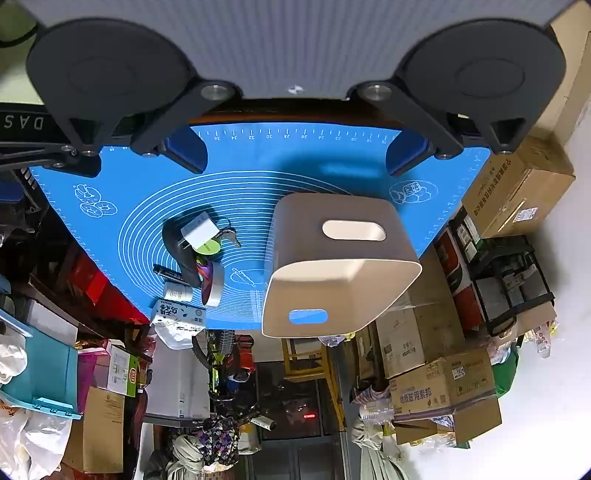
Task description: Organize rigid objects
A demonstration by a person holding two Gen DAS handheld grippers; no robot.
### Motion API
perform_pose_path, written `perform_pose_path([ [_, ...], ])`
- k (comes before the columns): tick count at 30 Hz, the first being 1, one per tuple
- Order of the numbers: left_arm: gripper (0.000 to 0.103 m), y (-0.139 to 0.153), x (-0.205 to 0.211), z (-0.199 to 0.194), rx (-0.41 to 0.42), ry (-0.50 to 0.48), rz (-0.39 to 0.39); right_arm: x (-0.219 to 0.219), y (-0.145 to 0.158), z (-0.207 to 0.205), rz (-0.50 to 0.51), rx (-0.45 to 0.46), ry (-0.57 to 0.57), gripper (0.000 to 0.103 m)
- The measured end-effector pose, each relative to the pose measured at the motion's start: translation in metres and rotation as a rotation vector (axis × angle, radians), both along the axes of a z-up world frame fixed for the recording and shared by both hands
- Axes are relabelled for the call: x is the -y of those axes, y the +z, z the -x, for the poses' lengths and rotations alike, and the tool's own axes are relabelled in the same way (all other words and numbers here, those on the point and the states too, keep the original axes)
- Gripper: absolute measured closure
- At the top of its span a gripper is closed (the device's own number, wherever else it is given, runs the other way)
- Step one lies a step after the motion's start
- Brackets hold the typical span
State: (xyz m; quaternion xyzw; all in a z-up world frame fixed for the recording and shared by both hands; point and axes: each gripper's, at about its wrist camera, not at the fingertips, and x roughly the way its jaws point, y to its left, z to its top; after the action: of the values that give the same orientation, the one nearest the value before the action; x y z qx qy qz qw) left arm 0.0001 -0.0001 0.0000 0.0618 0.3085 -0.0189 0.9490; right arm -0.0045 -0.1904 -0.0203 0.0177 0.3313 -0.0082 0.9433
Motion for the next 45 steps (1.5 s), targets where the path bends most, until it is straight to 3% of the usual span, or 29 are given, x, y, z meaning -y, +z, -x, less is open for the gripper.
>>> perform_pose_path([
  [45, 0.001, 0.0007, -0.0011, 0.0019, 0.013, -0.002, 0.003, -0.0003, -0.001, 0.0002, 0.004, 0.006, 0.001, 0.002],
])
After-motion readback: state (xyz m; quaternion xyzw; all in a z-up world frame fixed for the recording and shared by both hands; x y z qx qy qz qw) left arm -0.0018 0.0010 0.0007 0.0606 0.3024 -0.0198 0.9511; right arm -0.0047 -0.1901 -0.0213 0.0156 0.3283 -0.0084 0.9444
